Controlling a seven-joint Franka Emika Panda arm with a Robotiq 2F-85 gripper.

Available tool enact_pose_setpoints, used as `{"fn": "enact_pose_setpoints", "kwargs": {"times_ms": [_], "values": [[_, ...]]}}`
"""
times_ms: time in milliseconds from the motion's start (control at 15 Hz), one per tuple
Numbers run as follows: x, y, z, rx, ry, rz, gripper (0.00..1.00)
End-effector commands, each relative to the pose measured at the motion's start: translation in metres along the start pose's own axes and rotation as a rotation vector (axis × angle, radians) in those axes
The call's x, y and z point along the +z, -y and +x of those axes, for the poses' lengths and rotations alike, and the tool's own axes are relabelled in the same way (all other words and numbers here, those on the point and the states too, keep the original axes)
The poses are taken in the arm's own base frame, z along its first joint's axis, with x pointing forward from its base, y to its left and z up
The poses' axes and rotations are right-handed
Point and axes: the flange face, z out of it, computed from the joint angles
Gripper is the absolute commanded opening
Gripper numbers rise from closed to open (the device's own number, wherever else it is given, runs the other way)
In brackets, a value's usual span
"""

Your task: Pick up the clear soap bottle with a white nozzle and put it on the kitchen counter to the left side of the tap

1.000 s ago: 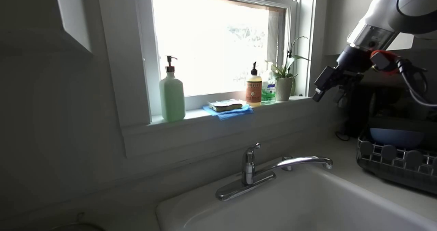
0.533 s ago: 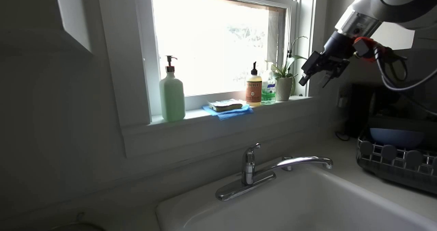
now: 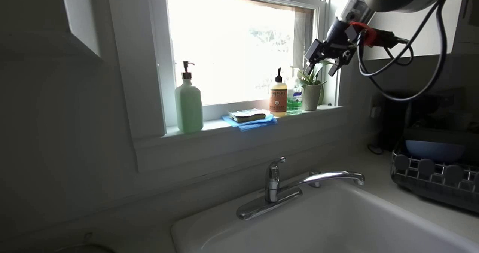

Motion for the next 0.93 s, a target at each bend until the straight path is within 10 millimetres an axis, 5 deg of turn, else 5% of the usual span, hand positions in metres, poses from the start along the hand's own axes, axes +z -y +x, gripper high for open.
{"fn": "enact_pose_setpoints", "kwargs": {"times_ms": [0,867], "values": [[-0.005,0.007,0.045,0.05,0.011,-0.075,1.0],[0.03,0.004,0.113,0.111,0.067,-0.113,1.0]]}}
